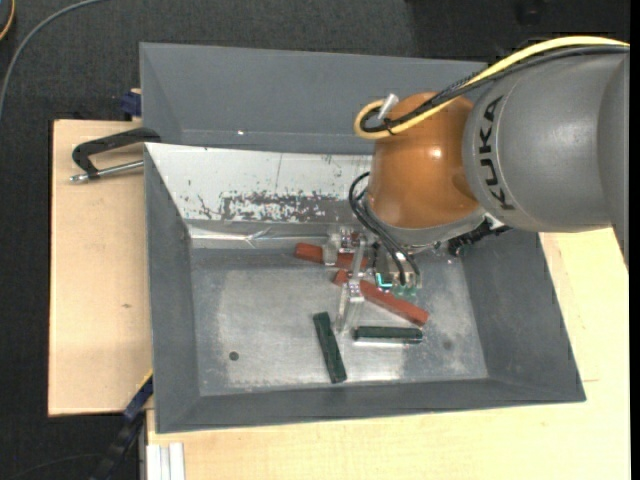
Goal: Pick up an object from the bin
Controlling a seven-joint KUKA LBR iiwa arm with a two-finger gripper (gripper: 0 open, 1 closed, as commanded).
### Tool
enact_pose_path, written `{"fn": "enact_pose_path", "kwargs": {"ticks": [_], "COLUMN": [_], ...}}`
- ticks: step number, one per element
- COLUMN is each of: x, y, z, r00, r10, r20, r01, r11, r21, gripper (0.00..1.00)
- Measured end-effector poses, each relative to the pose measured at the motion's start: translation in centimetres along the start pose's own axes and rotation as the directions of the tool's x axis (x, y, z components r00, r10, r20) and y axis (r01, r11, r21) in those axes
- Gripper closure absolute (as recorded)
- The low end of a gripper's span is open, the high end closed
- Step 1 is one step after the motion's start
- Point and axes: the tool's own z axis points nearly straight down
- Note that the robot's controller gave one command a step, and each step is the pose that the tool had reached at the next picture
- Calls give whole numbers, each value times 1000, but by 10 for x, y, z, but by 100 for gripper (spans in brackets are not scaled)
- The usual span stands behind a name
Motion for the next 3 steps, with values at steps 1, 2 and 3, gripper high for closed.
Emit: {"fn": "enact_pose_path", "kwargs": {"ticks": [1, 2, 3], "x": [41, 17, 24], "y": [-50, -161, -95], "z": [78, 74, 74], "r00": [991, 989, 991], "r10": [-132, -146, -133], "r20": [-2, 14, 8], "r01": [132, 146, 133], "r11": [991, 989, 991], "r21": [2, 7, -2], "gripper": [0, 0, 0]}}
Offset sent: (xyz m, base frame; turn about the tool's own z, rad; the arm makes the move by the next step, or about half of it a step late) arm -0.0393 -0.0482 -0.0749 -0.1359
